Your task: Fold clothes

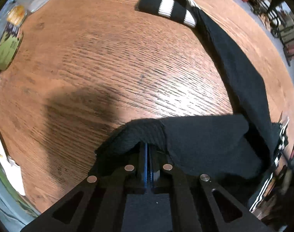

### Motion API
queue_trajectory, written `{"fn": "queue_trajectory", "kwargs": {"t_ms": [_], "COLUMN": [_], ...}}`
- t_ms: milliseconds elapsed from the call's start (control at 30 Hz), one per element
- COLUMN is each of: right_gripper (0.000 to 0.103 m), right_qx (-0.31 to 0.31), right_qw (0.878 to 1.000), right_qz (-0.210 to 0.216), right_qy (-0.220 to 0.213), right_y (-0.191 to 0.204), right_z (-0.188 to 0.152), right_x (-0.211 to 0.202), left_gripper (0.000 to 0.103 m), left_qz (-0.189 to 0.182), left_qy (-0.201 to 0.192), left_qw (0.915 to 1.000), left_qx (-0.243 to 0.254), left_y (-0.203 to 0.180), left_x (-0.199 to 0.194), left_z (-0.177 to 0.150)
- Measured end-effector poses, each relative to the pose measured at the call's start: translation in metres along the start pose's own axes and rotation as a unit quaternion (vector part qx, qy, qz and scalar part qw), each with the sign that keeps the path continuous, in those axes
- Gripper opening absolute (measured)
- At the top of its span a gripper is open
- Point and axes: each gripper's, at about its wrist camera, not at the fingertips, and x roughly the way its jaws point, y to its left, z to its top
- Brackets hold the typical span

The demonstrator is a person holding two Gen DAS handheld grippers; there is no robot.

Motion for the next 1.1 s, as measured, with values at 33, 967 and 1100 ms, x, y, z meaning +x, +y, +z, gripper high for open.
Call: {"fn": "queue_trajectory", "kwargs": {"t_ms": [33, 967, 1100], "right_gripper": [0.053, 0.005, 0.006], "right_qx": [-0.005, -0.063, -0.065], "right_qw": [1.000, 0.989, 0.992], "right_qz": [-0.011, -0.135, -0.089], "right_qy": [-0.004, -0.008, -0.057], "right_y": [0.003, 0.066, 0.030], "right_z": [0.014, 0.175, 0.104], "right_x": [0.005, 0.070, -0.055], "left_gripper": [0.005, 0.004, 0.004], "left_qz": [-0.001, -0.033, -0.019], "left_qy": [0.007, 0.044, 0.027], "left_qw": [1.0000, 0.9985, 0.9994], "left_qx": [-0.001, -0.002, -0.005], "left_y": [0.000, 0.010, 0.008], "left_x": [0.001, 0.018, 0.018], "left_z": [0.001, -0.027, -0.036]}}
